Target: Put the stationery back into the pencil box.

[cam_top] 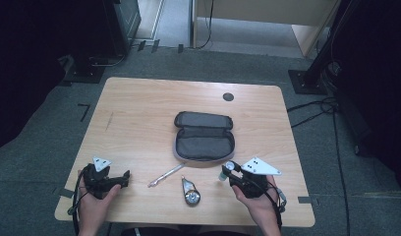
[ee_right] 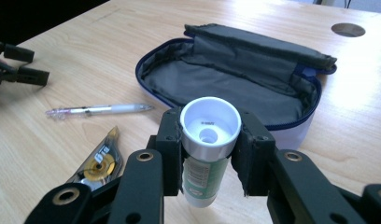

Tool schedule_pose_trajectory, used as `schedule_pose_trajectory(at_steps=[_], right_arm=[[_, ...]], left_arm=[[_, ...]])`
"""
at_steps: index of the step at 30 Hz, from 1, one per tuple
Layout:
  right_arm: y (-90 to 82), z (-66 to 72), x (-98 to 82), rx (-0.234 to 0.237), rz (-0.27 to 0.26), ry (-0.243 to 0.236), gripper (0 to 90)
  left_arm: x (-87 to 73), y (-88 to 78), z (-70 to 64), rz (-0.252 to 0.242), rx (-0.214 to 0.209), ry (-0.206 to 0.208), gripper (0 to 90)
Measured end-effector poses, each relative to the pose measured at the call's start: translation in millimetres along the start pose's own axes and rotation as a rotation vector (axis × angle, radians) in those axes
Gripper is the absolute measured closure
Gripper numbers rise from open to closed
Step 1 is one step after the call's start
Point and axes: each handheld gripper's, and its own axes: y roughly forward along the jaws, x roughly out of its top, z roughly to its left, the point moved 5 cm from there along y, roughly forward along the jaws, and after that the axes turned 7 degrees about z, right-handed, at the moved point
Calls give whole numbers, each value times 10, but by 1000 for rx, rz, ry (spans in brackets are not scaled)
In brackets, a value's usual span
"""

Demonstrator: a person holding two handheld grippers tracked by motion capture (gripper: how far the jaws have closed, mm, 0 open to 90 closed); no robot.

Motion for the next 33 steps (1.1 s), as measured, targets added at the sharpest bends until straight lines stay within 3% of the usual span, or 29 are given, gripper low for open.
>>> schedule_pose_trajectory(at_steps=[21,33], right_arm=[[123,-108,297,-20,-14,26,664],[310,-158,475,-36,-18,18,664]], left_arm=[[0,0,-1,-1,0,-1,0],[0,0,0,0,0,0,0]])
